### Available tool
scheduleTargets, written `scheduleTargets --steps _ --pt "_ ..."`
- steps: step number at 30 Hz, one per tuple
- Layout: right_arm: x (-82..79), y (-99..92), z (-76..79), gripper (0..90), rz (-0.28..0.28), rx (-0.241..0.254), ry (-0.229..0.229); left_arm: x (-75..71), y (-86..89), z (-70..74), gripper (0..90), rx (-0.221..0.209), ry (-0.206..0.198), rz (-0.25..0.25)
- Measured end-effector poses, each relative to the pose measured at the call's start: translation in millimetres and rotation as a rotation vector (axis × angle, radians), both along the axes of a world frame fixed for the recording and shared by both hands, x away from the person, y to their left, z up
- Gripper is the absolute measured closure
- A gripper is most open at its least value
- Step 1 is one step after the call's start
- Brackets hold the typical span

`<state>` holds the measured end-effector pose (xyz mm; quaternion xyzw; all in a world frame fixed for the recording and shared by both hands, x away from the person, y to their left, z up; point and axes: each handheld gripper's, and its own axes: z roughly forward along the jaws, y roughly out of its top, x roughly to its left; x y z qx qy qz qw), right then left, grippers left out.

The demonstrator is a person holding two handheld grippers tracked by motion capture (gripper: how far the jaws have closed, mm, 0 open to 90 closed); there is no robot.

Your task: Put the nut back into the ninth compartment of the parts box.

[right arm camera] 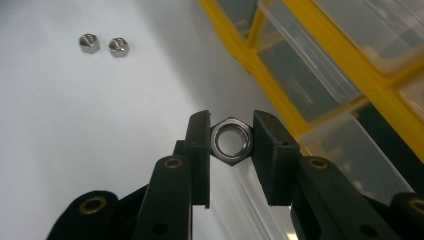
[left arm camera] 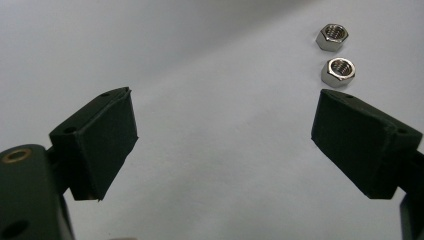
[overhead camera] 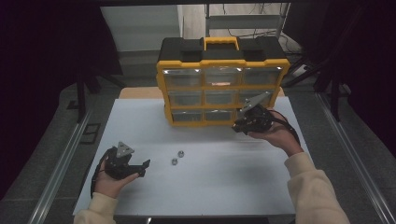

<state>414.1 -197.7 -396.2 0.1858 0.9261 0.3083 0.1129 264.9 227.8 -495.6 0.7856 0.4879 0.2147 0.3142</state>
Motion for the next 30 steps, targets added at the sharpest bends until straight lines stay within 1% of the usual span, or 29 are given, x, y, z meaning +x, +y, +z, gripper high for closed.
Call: scheduleTargets --steps 1,3,8,10,12,16,21,24,25,27,30 --pt "0.7 -2.5 0.3 70.2 -0.016 -0.001 0.007 0.0 0.1 0.0 11.6 0.0 0.0 0.0" --pt "3.1 -7.9 0.8 70.2 -0.037 0.001 0.005 0.1 0.6 0.1 11.6 0.003 0.002 -0.002" --pt "9.3 -18.3 2.1 70.2 -0.076 0.013 -0.014 0.2 -0.2 0.0 11.6 0.001 0.0 -0.001" --pt "12.0 -21.6 1.9 70.1 -0.091 0.011 -0.025 0.2 -0.3 0.0 11.6 0.001 0.0 -0.002" --pt "14.3 -23.9 1.1 70.2 -0.108 0.009 -0.025 0.3 -0.5 -0.1 11.6 0.002 0.0 -0.002" --pt "18.2 -26.2 -1.5 70.2 -0.138 -0.004 -0.029 0.4 -0.6 -0.1 11.7 0.006 0.002 -0.006" --pt "23.6 -26.8 -5.5 70.1 -0.168 -0.008 -0.032 0.3 0.8 -0.1 11.7 0.005 0.002 -0.003" --pt "25.8 -25.6 -7.7 69.6 -0.188 -0.024 -0.039 0.1 0.9 0.1 11.7 0.004 0.001 -0.003" --pt "25.8 -25.2 -7.9 69.0 -0.197 -0.025 -0.034 0.1 0.9 0.0 11.8 0.003 0.002 -0.003" --pt "26.0 -25.1 -7.4 60.9 -0.21 -0.013 -0.032 -0.1 0.9 -0.1 11.7 0.004 0.002 -0.003" --pt "24.3 -25.4 -5.2 51.9 -0.211 0.017 -0.031 -0.1 0.9 0.0 11.7 0.004 0.002 -0.004"
